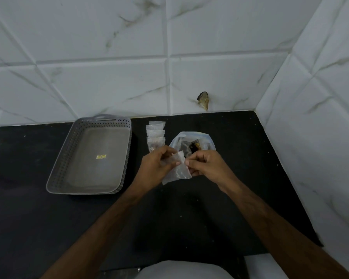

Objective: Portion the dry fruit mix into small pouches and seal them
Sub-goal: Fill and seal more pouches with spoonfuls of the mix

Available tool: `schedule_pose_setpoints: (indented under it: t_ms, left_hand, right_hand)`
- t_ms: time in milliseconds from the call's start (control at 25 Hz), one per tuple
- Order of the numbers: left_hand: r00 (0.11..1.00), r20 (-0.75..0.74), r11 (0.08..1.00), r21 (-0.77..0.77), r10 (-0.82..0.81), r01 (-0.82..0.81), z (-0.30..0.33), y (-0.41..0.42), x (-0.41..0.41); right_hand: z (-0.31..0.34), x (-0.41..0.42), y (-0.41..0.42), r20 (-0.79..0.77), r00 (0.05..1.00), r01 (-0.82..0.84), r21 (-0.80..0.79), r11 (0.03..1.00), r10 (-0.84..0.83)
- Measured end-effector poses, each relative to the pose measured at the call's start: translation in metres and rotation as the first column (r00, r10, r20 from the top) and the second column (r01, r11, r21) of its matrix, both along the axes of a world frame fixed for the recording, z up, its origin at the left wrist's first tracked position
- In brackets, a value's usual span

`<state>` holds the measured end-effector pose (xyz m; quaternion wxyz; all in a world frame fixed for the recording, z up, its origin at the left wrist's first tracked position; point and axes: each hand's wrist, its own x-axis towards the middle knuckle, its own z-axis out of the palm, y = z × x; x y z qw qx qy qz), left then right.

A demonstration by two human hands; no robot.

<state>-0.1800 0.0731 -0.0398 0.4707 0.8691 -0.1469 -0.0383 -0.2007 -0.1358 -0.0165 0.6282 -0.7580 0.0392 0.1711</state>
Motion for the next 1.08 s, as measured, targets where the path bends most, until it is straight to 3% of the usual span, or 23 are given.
schedule_pose_setpoints:
  t_ms: [80, 160, 280, 360, 600, 760, 920, 1080]
  left_hand:
    - [0.973, 0.197, 0.969, 0.191, 0.117, -0.155, 0.000, -0.002, -0.003]
    - [0.951, 0.286, 0.967, 0.180, 0.122, -0.178, 0.006, -0.007, -0.006]
    - [0.999, 0.046, 0.994, -0.103, -0.019, 0.023, 0.015, -0.011, -0.012]
    - [0.999, -0.009, 0.986, -0.160, -0.044, 0.042, 0.017, -0.012, -0.012]
    - [0.998, -0.047, 0.995, -0.099, -0.038, 0.033, 0.020, -0.008, -0.011]
    - [1.000, -0.025, 1.000, -0.017, -0.005, 0.004, 0.023, -0.009, -0.012]
    - [0.996, 0.017, 0.995, 0.031, 0.090, -0.090, 0.023, -0.015, -0.018]
    - [0.986, 0.027, 0.983, 0.084, 0.162, -0.164, 0.020, -0.006, -0.016]
  right_hand:
    - [0.002, -0.001, 0.003, 0.015, 0.998, 0.058, 0.006, 0.998, -0.058]
    - [0.003, -0.002, 0.006, 0.056, 0.993, 0.100, 0.015, 0.995, -0.101]
    - [0.006, -0.002, 0.010, 0.126, 0.988, 0.092, 0.023, 0.995, -0.094]
    - [0.008, -0.002, 0.013, 0.150, 0.984, 0.089, 0.016, 0.996, -0.091]
    - [0.012, -0.005, 0.017, 0.213, 0.975, 0.065, -0.025, 0.998, -0.059]
    - [0.011, -0.008, 0.019, 0.315, 0.949, 0.097, -0.257, 0.961, -0.012]
    - [0.007, -0.010, 0.023, 0.347, 0.938, 0.141, -0.368, 0.919, -0.005]
    - [0.005, -0.008, 0.014, 0.350, 0.937, 0.206, -0.538, 0.817, -0.006]
